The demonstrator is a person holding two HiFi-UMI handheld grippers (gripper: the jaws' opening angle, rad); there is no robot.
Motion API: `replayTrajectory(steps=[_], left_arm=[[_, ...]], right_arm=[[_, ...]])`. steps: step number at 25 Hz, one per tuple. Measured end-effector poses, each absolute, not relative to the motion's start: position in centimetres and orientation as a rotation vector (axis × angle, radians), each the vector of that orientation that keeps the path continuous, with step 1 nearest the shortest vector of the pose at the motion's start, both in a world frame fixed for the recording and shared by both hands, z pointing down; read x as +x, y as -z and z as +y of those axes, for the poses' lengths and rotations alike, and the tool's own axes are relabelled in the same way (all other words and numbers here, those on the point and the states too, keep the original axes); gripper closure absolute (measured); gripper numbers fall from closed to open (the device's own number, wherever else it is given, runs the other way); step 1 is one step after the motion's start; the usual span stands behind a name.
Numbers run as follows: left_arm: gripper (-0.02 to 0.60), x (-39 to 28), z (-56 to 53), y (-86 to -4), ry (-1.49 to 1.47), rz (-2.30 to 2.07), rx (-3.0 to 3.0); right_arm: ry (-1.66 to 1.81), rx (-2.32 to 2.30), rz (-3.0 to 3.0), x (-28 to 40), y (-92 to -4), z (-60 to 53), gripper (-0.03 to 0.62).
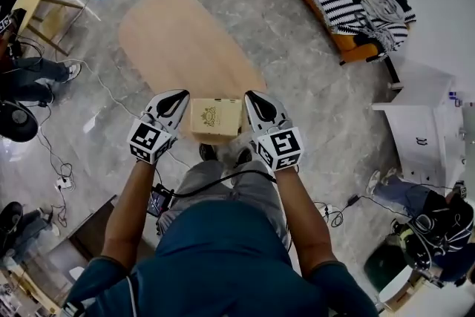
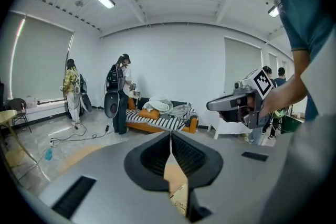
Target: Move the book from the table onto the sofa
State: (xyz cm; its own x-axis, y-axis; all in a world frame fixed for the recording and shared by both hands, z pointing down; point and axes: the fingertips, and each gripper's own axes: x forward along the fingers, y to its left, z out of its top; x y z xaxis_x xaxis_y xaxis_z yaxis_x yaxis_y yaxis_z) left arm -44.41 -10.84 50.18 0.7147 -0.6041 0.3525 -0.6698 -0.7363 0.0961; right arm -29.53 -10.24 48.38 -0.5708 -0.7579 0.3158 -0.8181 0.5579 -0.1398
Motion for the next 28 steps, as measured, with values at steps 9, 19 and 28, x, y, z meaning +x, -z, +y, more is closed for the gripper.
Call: replayTrajectory(steps=[9,19,28], left_arm=[[0.577,-45.1,-14.0,-60.1,-0.547,-0.98,2.55],[0.575,-46.1,-14.2,-73.2,-0.672,-0.941,2.32],[0.488,-47.5,-12.1,-82.5,-0.719,-0.867,2.122]], right_arm=[[-0.618,1.275,-2.449,-29.4,-59.2,-12.7,0.577],[-0.873,1.15,-2.274,-29.1,-73.0,-13.2,0.516],[-1.109,1.094,-2.077,-28.4,-83.5,-10.9,0.45]])
